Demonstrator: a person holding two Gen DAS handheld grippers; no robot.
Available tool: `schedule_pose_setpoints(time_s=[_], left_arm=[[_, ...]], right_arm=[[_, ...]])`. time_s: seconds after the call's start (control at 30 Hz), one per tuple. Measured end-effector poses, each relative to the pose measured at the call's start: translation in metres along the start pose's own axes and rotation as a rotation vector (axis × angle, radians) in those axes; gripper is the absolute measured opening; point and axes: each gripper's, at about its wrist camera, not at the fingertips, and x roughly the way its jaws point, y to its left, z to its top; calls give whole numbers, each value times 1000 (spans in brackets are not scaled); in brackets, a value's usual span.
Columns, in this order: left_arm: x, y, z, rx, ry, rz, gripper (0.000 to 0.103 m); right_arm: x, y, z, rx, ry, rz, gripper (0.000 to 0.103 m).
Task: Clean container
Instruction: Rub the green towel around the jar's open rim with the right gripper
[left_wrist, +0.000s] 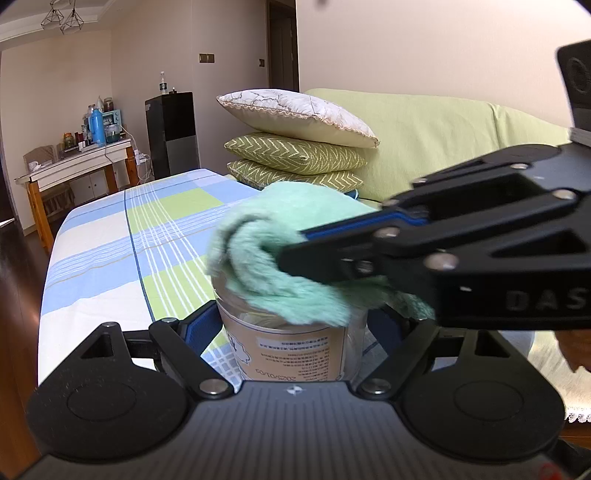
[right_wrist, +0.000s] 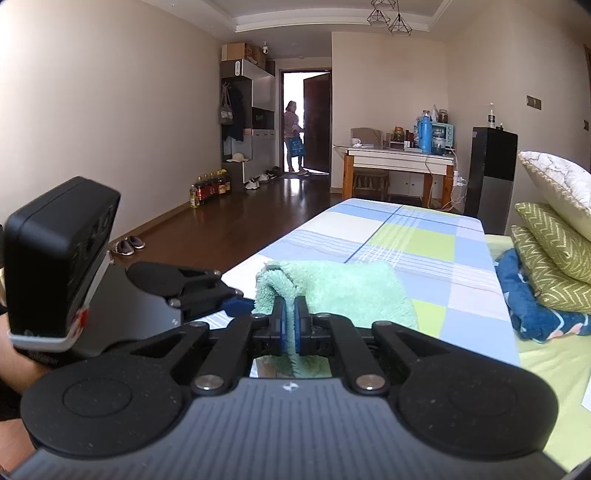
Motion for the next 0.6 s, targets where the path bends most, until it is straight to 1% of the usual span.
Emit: schedule_pose_setpoints(time_s=[0.07,0.13,0.3,0.47,0.6], left_arm=[[4,-2,-1,-1,0,2,85],[14,-6,7,-3,1,5,85],[16,-8,13,-2,4,7,85],[16,-8,13,0,3,5,85],[16,-8,13,6,3,5,85]], right_arm=[[6,-3,2,3,-2,4,3],[10,-6,4,2,-2,-3,3],[14,-13,5,-1,-5,-37,3],[3,-18,0,21,-7,-67,3],[-10,-14,-5,40,-10,-74,3]])
